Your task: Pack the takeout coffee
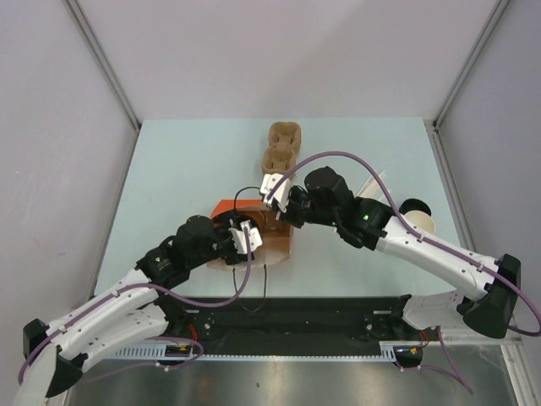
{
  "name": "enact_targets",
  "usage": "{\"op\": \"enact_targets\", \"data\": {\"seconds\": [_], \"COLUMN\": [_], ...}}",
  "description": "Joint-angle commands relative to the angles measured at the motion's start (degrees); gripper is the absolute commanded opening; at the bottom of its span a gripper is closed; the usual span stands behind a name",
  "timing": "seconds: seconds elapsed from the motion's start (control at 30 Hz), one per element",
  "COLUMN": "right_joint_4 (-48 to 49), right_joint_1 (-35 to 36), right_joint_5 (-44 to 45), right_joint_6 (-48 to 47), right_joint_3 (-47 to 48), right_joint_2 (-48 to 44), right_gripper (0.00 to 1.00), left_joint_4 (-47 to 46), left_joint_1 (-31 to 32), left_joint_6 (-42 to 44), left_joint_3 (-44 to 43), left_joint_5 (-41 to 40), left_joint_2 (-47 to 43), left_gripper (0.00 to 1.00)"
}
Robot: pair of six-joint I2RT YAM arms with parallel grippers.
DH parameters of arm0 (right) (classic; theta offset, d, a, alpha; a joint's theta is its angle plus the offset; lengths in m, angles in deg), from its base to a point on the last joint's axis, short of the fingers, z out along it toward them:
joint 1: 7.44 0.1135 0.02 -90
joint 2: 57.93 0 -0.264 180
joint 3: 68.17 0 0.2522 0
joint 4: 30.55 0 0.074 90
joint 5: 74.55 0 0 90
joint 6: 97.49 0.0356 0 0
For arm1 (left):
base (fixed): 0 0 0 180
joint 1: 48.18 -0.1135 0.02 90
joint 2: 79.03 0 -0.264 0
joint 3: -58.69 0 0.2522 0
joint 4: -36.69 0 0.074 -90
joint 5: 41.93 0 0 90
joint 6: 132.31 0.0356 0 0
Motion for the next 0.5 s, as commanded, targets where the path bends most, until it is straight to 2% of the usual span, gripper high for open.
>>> {"op": "enact_targets", "data": {"seconds": [0.0,0.33,0.47], "right_joint_4": [3.9,5.2,5.3], "right_joint_1": [0.8,1.6,1.9], "right_joint_5": [3.7,6.1,7.0], "right_joint_6": [1.3,3.8,4.3], "right_joint_3": [-0.1,-0.1,-0.1], "right_joint_2": [-2.0,-1.0,-0.8], "right_gripper": [0.0,0.0,0.0], "left_joint_4": [-5.3,-3.1,-2.1], "left_joint_1": [1.9,4.9,6.4], "left_joint_6": [1.4,-0.9,-0.6], "left_joint_3": [0.6,-5.6,-6.8], "left_joint_5": [-2.1,-2.9,-4.6], "left_joint_2": [-0.8,4.7,4.2], "left_gripper": [0.01,0.0,0.0]}}
